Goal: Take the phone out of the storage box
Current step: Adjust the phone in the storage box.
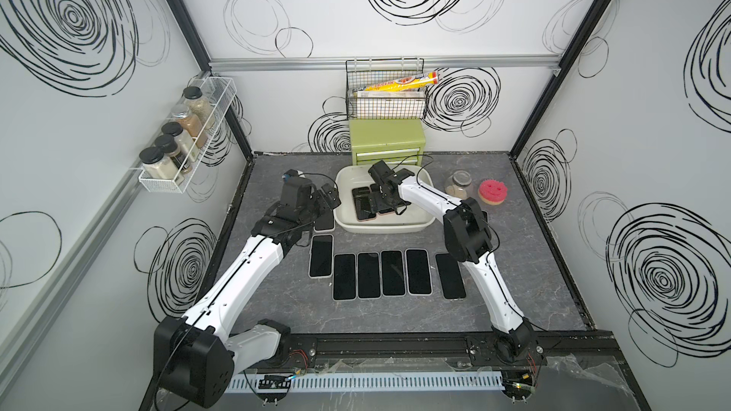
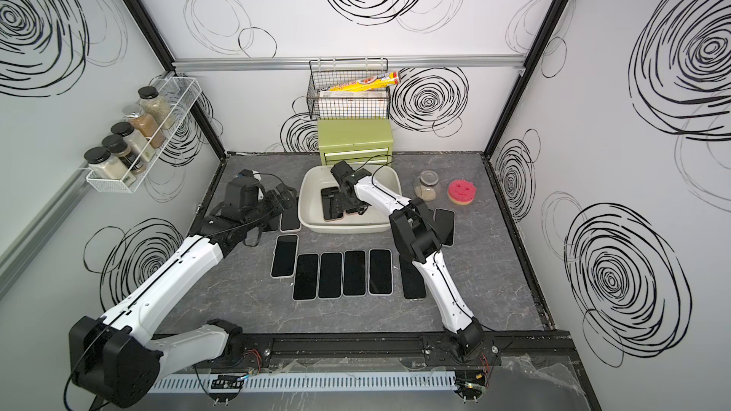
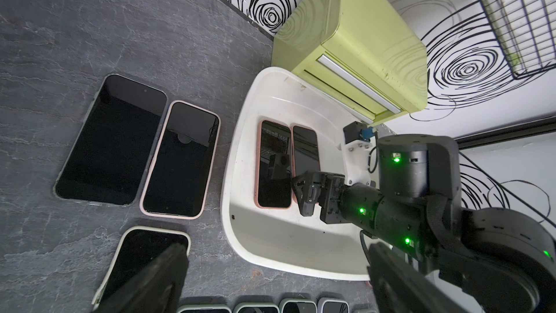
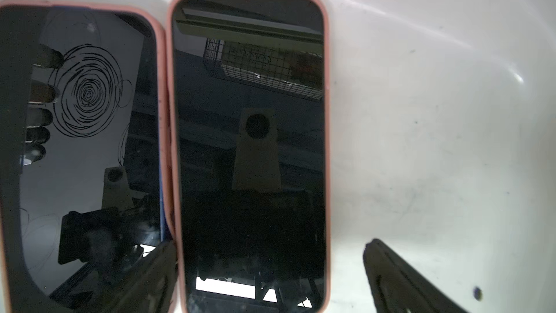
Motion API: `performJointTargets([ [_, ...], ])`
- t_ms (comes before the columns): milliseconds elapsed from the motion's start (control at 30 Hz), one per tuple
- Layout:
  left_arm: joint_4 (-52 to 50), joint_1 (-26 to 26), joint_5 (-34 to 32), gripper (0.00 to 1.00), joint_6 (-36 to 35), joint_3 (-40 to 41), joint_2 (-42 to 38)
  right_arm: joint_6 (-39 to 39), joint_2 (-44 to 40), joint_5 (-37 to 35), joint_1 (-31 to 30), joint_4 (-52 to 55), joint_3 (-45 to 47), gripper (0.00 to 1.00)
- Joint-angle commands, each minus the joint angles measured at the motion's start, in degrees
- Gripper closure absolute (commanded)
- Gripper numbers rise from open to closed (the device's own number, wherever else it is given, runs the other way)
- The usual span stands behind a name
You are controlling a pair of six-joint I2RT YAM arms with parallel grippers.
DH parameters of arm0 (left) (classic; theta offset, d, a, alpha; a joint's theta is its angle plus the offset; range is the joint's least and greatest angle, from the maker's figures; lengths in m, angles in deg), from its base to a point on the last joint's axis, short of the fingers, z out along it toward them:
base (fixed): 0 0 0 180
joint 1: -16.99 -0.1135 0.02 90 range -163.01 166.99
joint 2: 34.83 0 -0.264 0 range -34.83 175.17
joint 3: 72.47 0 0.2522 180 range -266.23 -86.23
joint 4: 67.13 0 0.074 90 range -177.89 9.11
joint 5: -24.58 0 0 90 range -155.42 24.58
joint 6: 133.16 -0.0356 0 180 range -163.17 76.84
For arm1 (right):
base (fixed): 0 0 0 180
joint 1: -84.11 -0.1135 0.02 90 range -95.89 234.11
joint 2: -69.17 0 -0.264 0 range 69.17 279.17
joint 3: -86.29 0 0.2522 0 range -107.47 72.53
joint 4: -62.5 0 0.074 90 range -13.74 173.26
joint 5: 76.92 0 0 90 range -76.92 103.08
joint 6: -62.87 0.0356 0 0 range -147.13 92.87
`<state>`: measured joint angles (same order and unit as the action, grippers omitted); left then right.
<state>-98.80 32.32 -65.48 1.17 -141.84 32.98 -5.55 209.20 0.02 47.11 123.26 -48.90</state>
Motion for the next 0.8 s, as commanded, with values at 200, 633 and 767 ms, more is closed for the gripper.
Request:
performJointTargets([
  [200,2.1,0.1,0.8,0.01,-0.4,0.7,-0.9,-0.9,-6.3,-0.6,1.6,3.0,4.1,0.0],
  [633,3.9,0.0,1.0,0.01,1.1,2.3,-2.0,-2.9,-4.6,4.9,3.0,1.6,4.4,0.0],
  [767,4.4,0.0,1.1,0.01,1.6,3.2,-2.3,-4.3,-5.3,8.4,2.9,-0.8,4.5,0.0],
])
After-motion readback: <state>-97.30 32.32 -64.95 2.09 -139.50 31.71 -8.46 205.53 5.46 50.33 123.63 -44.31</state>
